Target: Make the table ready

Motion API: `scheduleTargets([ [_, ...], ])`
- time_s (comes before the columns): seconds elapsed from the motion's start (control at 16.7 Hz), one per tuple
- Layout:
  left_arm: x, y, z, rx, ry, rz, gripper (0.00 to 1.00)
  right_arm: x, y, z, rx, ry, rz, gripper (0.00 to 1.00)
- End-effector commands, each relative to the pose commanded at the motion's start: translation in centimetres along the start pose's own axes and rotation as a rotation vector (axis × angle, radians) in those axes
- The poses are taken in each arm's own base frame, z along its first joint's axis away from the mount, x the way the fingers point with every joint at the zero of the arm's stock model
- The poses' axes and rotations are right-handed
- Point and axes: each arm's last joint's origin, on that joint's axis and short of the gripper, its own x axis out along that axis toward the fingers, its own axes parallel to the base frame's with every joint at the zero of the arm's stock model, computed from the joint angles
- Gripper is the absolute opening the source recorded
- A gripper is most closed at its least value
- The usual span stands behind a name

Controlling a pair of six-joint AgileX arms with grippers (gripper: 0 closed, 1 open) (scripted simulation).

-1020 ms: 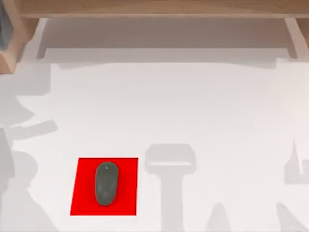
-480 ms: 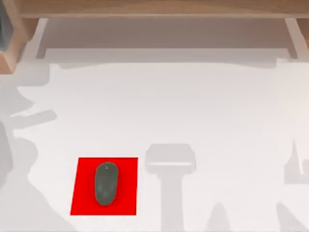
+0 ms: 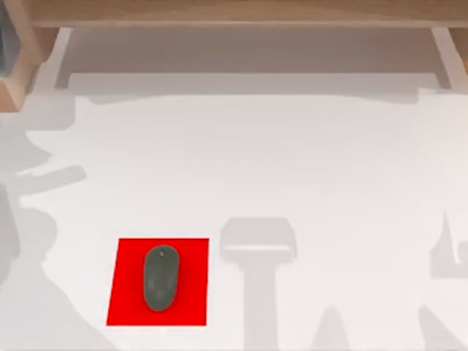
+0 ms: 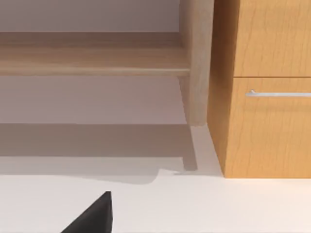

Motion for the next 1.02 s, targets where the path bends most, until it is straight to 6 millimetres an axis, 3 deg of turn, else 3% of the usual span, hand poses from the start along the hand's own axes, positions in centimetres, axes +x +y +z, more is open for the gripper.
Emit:
scheduleTargets([
  [0.3, 0.0, 0.0, 0.0, 0.000, 0.000, 0.000, 0.98, 0.0, 0.0, 0.0, 0.000, 0.000, 0.000, 1.00],
  [0.84, -0.1, 0.0, -0.1, -0.001, 0.002, 0.000, 1.00, 0.0, 0.0, 0.0, 0.000, 0.000, 0.000, 1.00],
  [1.02, -1.1, 0.1, -0.1, 0.000, 0.003, 0.009, 1.00, 0.0, 0.0, 0.0, 0.000, 0.000, 0.000, 1.00],
])
